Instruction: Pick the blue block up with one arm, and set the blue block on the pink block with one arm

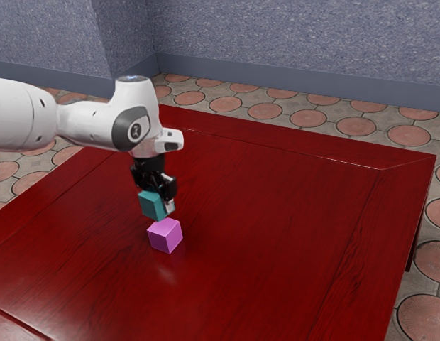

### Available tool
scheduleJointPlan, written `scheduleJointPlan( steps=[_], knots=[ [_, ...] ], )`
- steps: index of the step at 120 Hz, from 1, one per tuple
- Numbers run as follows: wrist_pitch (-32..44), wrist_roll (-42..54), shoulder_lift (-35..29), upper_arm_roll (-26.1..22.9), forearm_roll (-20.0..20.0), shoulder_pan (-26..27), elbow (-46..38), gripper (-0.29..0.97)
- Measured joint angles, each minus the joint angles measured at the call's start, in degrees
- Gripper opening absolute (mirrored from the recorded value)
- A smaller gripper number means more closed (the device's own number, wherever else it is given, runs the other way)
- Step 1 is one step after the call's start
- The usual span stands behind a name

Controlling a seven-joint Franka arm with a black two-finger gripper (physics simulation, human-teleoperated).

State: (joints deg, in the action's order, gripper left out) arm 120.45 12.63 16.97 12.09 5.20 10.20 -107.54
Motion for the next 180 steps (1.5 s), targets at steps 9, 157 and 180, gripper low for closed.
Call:
scheduleJointPlan(
  steps=[9, 157, 180],
  knots=[
    [0.1, -1.2, -0.8, 0.0, -0.3, 0.2, -1.2, 0.37],
    [2.8, -10.1, 1.1, 0.2, -2.2, 1.9, -2.1, 0.51],
    [2.8, -10.2, 1.0, 0.1, -2.4, 1.9, -2.1, 0.61]
  ],
)
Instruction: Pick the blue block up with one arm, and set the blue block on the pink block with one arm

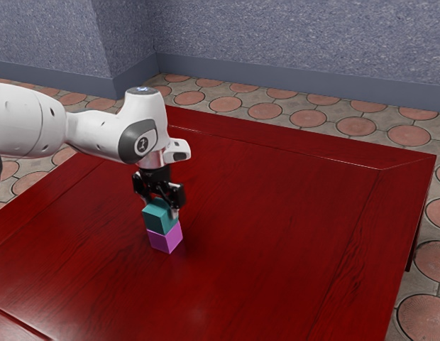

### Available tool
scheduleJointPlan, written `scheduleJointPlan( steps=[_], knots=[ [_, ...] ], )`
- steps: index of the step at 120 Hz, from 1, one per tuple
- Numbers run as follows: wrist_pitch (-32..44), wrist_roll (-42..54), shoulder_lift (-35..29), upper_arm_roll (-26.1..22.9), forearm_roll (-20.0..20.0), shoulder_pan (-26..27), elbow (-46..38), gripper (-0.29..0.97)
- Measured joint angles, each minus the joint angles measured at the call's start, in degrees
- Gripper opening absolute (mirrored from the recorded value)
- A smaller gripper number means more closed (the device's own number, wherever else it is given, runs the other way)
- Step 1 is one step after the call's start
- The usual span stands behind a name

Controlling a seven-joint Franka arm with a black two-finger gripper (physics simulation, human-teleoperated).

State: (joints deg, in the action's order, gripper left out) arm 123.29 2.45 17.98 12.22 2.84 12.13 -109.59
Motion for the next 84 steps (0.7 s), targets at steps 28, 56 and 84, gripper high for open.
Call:
scheduleJointPlan(
  steps=[28, 56, 84],
  knots=[
    [-0.3, 0.0, -1.1, 0.0, -0.5, 0.0, 1.3, 0.66],
    [-7.1, -0.1, -3.5, -0.3, -4.0, -0.8, 12.3, 0.67],
    [-11.0, 0.5, -4.0, -1.3, -4.2, -1.4, 12.7, 0.68]
  ],
)
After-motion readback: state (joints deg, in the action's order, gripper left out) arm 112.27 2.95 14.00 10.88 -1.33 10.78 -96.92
